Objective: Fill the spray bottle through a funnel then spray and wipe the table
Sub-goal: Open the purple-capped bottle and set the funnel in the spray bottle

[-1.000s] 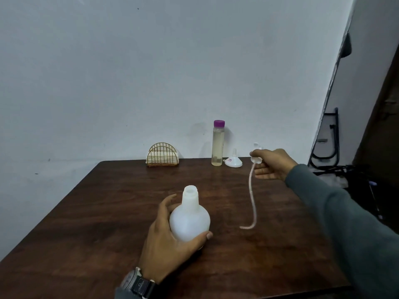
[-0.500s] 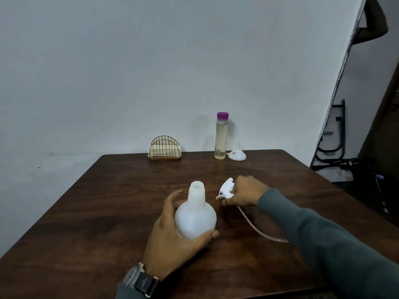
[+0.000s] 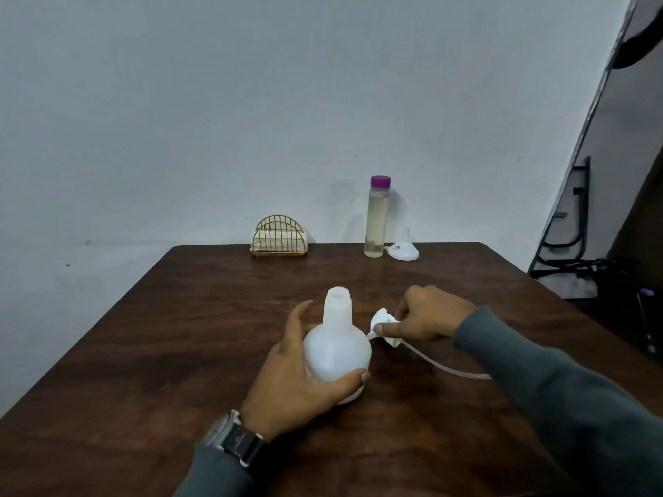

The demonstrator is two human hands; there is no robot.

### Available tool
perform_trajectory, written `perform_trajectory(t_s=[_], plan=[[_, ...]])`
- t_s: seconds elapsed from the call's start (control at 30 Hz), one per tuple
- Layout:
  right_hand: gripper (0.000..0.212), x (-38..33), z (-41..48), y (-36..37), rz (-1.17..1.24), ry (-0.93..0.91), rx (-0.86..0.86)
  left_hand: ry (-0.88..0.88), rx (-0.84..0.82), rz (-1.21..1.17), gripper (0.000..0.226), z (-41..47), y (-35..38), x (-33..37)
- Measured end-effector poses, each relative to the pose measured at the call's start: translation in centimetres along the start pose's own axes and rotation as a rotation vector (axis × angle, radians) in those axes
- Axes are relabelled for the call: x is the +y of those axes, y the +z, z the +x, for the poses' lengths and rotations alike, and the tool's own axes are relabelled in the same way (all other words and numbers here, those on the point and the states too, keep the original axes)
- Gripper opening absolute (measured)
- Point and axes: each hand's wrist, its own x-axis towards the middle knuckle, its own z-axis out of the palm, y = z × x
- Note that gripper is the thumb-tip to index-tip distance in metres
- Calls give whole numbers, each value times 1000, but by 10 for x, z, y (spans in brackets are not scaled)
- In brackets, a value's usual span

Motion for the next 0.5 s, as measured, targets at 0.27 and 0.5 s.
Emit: perform_trajectory(t_s=[0.27,0.5], plan=[[45,3,51,-59,98,26,183,55,-20,54,98,45,-6,-17],[68,1,134,-78,297,22,388,98,12,51,87,78,-8,-33]])
